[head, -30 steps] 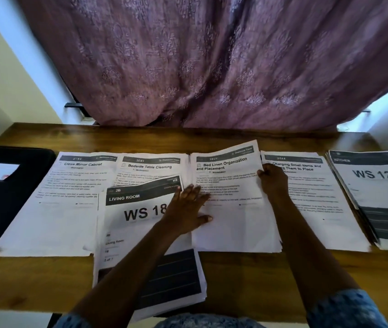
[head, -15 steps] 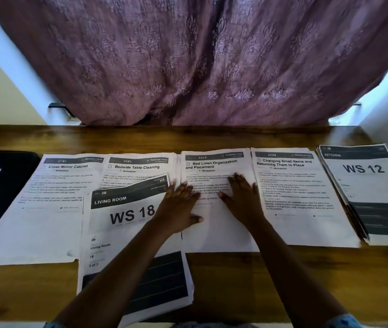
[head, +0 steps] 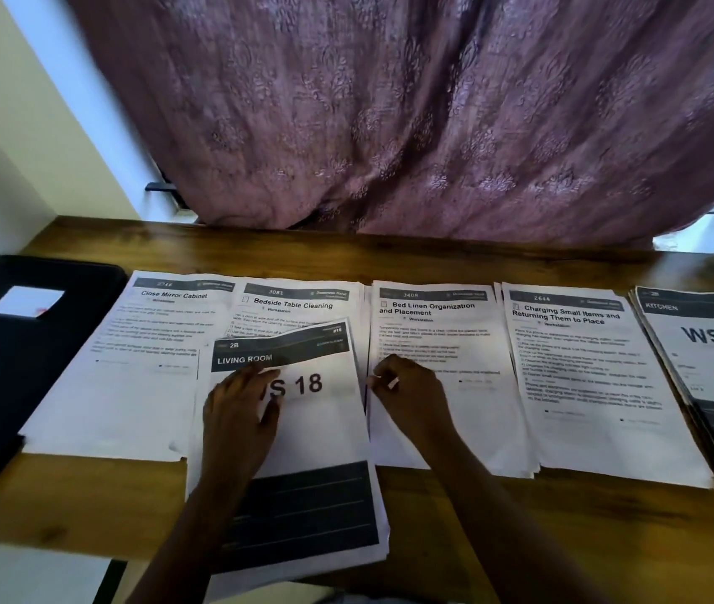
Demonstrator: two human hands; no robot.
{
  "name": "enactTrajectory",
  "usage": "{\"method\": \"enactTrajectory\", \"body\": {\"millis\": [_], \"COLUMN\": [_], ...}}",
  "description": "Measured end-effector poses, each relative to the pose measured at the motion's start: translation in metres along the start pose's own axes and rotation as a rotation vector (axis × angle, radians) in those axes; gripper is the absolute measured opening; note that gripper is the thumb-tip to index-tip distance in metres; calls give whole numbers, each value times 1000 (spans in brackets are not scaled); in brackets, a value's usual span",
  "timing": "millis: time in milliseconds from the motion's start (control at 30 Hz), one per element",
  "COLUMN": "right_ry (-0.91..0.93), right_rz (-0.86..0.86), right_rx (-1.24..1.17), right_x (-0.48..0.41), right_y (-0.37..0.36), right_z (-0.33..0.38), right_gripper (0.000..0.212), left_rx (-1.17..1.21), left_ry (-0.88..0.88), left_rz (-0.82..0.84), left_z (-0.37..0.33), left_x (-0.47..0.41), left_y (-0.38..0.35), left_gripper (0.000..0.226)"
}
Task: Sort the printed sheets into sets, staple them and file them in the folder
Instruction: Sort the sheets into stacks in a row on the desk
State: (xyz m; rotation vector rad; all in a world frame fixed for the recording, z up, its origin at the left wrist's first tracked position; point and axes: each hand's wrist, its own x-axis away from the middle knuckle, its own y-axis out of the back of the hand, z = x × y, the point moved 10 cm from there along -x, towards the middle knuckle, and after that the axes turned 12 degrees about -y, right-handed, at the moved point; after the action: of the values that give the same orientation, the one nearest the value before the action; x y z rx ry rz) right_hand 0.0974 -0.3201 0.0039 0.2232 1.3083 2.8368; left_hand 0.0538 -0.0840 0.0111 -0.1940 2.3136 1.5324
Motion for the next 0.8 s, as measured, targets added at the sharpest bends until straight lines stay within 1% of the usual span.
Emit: {"method": "enactTrajectory", "body": {"millis": [33, 100, 167, 333, 433, 500, 567, 600, 633, 700, 800], "right_ry": [-32, -84, -115, -191, -186, -130, 13, 96, 172, 268, 249], "right_rz": [17, 42, 60, 73, 79, 38, -63, -88, -72, 32, 209], "right_rx": [-18, -40, -27, -21, -62, -9, 130, 182, 234, 356, 484], "right_x": [1, 1, 0, 0, 4, 0, -13, -21, -31, -49, -71], "right_y": [-7, -18, -27, -36, -39, -38, -31, -29, -31, -44, -70], "right_z": [2, 4, 7, 4, 11, 21, 44, 59, 74, 96, 103], "right_gripper": [18, 26, 29, 33, 41, 51, 64, 68, 71, 71, 68], "left_rx": [-20, -58, -83, -67, -26, -26, -34, -29, -20, -7, -27], "left_ry": [16, -22, -59, -71, -29, -3, -10, -13, -9, 13, 9], "left_rz": [30, 63, 94, 67, 68, 95, 112, 110, 103, 90, 84], "left_z": [11, 18, 16, 10, 20, 25, 26, 25, 24, 24, 23], "left_x": [6, 15, 20, 25, 28, 31, 32, 32, 32, 32, 32], "left_y": [-2, -8, -13, -14, -17, -22, -25, -24, -23, -21, -20], "left_gripper": [39, 35, 37, 37, 46, 48, 49, 48, 46, 40, 36]}}
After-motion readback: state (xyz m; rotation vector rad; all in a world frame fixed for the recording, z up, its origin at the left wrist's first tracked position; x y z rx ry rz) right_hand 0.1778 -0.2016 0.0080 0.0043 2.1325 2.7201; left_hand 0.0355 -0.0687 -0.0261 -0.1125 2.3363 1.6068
